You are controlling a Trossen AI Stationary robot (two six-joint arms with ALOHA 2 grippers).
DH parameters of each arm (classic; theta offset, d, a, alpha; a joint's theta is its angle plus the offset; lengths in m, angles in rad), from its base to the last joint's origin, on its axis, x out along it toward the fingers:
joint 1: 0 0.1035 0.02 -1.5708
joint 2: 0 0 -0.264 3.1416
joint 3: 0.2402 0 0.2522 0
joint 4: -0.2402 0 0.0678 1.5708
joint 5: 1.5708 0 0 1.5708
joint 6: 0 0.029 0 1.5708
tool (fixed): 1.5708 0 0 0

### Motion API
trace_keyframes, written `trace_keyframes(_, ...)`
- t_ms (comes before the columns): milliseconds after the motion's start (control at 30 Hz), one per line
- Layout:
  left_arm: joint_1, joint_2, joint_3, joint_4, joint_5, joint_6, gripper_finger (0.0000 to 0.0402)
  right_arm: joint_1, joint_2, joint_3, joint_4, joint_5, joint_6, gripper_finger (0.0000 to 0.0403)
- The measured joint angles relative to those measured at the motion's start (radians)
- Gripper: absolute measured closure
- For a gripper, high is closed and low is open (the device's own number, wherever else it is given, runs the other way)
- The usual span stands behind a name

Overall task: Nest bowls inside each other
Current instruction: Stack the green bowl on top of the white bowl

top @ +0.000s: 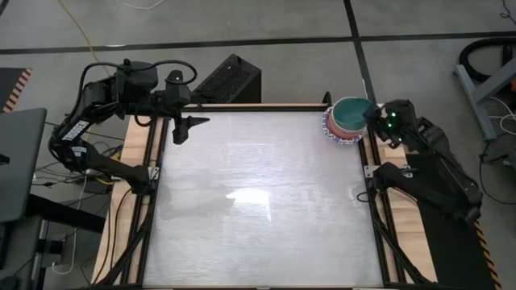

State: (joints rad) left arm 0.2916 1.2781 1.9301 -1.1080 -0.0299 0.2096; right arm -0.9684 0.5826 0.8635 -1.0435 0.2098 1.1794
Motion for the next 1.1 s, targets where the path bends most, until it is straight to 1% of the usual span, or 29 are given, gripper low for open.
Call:
trace_keyframes(133,0.000,0.000,0.000,0.000,-0.001,-0.005,0.0157,0.001,-0.050,0.000,0.012,0.000,-0.010,0.0160)
trace_keyframes(233,0.000,0.000,0.000,0.002,-0.002,-0.012,0.0157,0.012,-0.089,0.000,0.024,0.004,-0.010,0.0193)
trace_keyframes(300,0.000,0.000,0.000,0.007,-0.002,-0.014,0.0157,0.023,-0.103,0.001,0.031,0.023,-0.008,0.0232)
trace_keyframes(467,0.000,0.000,0.000,0.038,-0.002,-0.030,0.0157,0.057,-0.100,0.001,0.031,0.058,-0.010,0.0364)
trace_keyframes(500,0.000,0.000,0.000,0.041,-0.002,-0.030,0.0157,0.064,-0.098,0.001,0.030,0.063,-0.012,0.0382)
trace_keyframes(533,0.000,0.000,0.000,0.048,-0.002,-0.030,0.0157,0.071,-0.096,0.001,0.028,0.070,-0.013,0.0389)
trace_keyframes(667,0.000,0.000,0.000,0.056,-0.003,-0.031,0.0157,0.090,-0.082,0.000,0.023,0.089,-0.005,0.0383)
trace_keyframes(833,0.000,0.000,0.000,0.056,-0.004,-0.038,0.0157,0.094,-0.052,-0.001,-0.043,0.104,-0.002,0.0397)
trace_keyframes(1100,0.000,0.000,0.000,0.056,-0.004,-0.038,0.0157,0.094,0.023,-0.001,-0.046,0.110,-0.007,0.0394)
